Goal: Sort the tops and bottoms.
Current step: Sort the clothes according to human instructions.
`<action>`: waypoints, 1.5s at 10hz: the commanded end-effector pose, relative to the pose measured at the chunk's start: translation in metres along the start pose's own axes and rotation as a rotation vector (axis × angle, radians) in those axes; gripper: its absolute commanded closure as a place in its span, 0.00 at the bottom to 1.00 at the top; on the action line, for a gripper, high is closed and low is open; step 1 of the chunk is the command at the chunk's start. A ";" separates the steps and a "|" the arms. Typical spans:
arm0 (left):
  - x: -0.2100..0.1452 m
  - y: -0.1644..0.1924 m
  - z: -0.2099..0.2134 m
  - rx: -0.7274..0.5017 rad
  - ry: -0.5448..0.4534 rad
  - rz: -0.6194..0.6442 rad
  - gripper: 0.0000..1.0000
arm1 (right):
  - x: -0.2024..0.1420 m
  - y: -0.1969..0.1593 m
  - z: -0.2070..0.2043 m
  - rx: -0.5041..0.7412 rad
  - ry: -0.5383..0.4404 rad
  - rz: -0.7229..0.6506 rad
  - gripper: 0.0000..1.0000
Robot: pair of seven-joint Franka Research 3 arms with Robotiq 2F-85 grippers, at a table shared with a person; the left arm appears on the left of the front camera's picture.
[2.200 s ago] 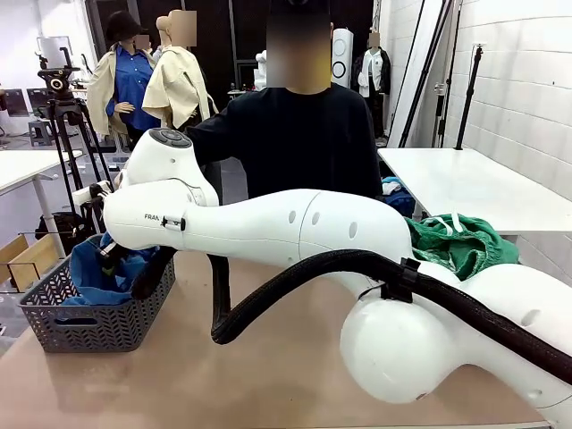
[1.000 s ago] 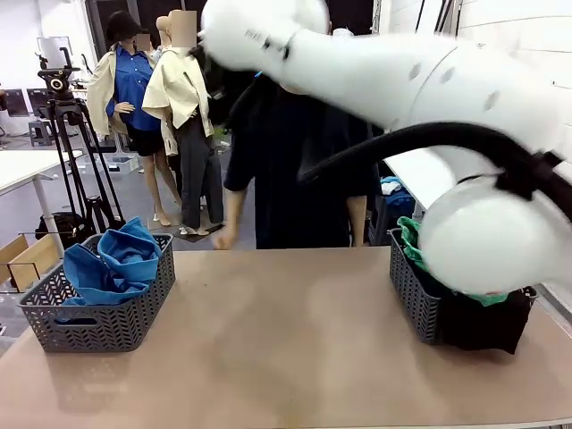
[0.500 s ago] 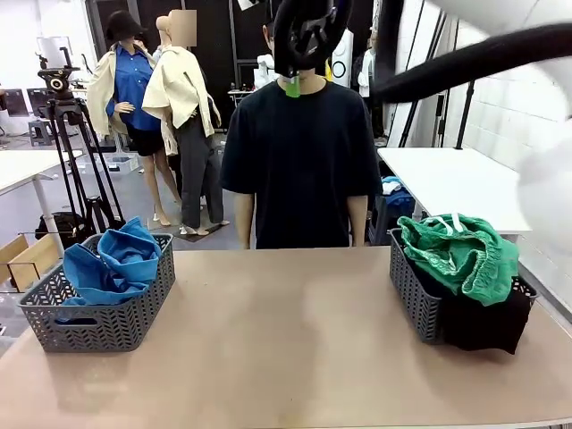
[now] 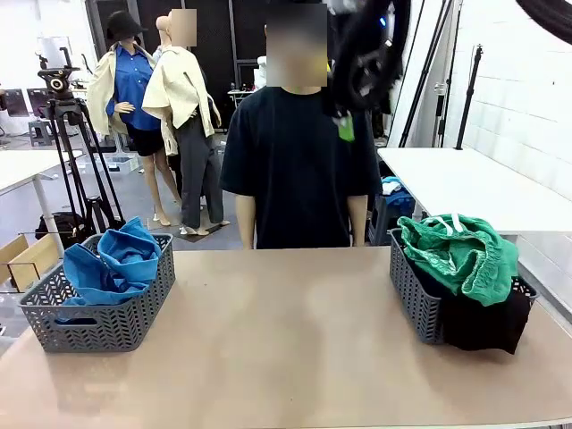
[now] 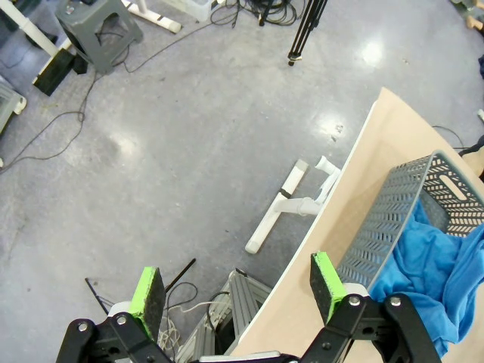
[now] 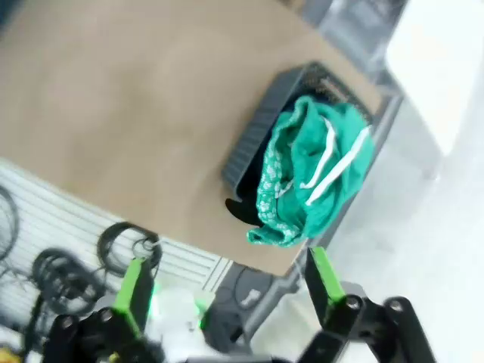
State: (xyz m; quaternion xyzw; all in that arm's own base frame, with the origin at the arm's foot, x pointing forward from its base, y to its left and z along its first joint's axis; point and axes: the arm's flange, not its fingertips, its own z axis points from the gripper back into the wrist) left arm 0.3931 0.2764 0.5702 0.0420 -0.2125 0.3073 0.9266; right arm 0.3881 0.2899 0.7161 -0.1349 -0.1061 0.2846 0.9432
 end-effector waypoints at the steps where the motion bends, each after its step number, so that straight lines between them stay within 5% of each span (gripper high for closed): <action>1: 0.000 0.002 0.000 0.008 -0.001 -0.010 0.00 | -0.086 0.012 -0.125 -0.096 -0.042 -0.101 0.00; 3: 0.000 0.002 0.000 0.008 -0.001 -0.010 0.00 | -0.089 0.004 -0.165 -0.070 -0.101 -0.214 0.00; 7: 0.000 0.002 0.000 0.008 -0.001 -0.010 0.00 | -0.096 -0.024 -0.160 -0.100 -0.251 -0.358 0.00; 15: 0.000 0.002 0.000 0.008 -0.001 -0.010 0.00 | -0.098 -0.033 -0.158 -0.105 -0.216 -0.349 0.00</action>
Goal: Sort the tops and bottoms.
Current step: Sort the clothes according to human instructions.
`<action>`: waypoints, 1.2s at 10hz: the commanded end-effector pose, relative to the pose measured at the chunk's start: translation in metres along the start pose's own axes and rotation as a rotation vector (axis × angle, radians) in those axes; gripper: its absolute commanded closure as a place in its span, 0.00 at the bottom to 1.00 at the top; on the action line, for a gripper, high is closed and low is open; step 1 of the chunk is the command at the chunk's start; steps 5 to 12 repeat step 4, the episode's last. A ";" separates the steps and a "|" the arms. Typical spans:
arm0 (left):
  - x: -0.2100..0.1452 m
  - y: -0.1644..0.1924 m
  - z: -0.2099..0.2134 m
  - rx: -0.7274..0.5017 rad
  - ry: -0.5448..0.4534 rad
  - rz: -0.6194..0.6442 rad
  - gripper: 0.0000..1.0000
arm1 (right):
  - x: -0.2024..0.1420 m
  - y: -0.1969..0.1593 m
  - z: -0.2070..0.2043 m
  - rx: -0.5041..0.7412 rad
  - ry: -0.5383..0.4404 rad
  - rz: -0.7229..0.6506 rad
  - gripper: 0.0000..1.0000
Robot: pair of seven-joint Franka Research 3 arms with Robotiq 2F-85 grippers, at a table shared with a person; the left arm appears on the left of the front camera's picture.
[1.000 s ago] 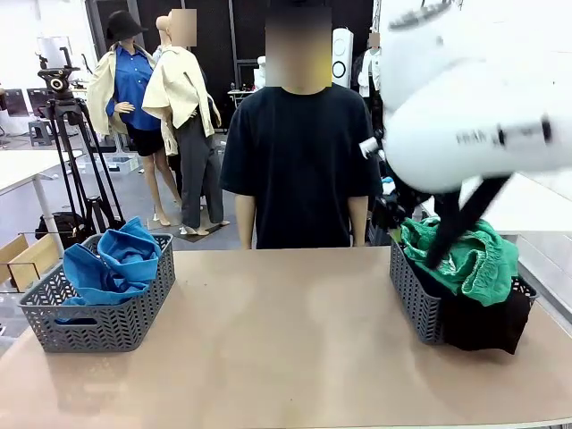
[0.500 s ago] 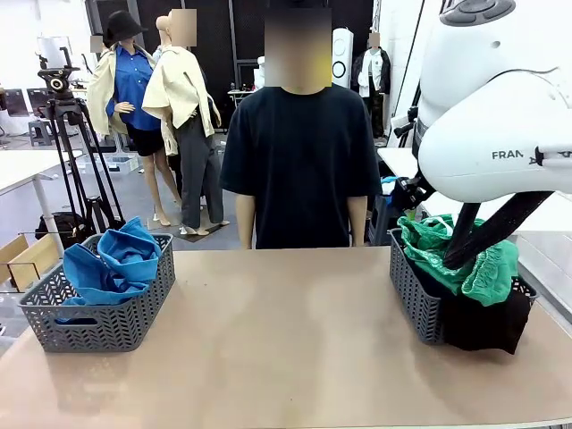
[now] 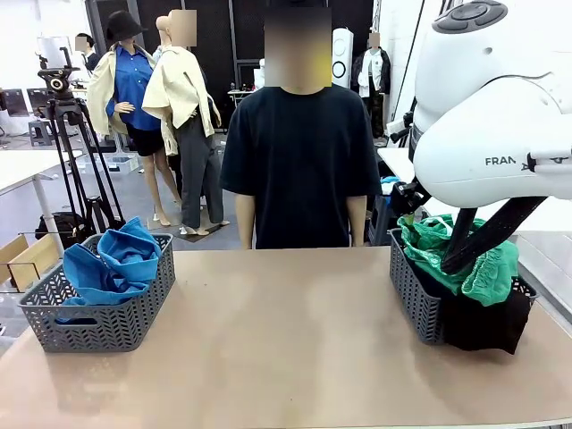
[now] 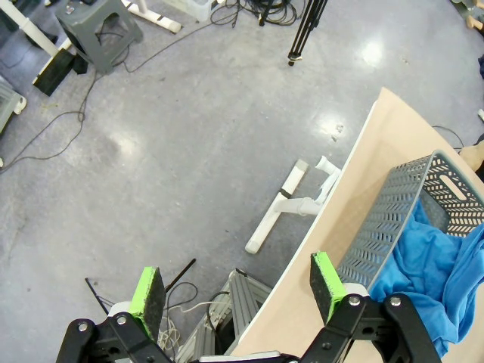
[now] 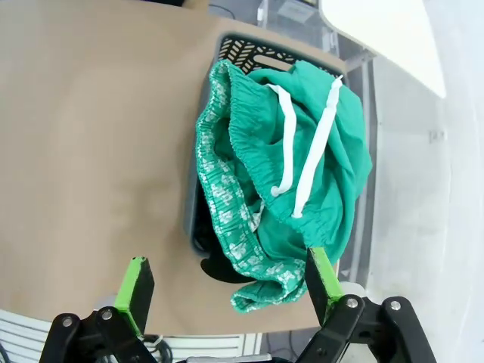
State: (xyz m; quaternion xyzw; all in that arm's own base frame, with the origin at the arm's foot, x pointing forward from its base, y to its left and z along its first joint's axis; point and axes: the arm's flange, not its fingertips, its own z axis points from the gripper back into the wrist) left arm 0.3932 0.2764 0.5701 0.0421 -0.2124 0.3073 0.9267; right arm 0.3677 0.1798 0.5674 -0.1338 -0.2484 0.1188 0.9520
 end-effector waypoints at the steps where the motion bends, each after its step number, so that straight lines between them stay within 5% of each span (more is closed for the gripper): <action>1: 0.000 0.002 0.000 0.008 -0.001 -0.010 0.00 | -0.001 -0.002 -0.002 0.007 0.009 0.010 0.00; 12: 0.000 0.002 0.000 0.008 -0.001 -0.010 0.00 | -0.001 -0.002 -0.002 0.007 0.009 0.010 0.00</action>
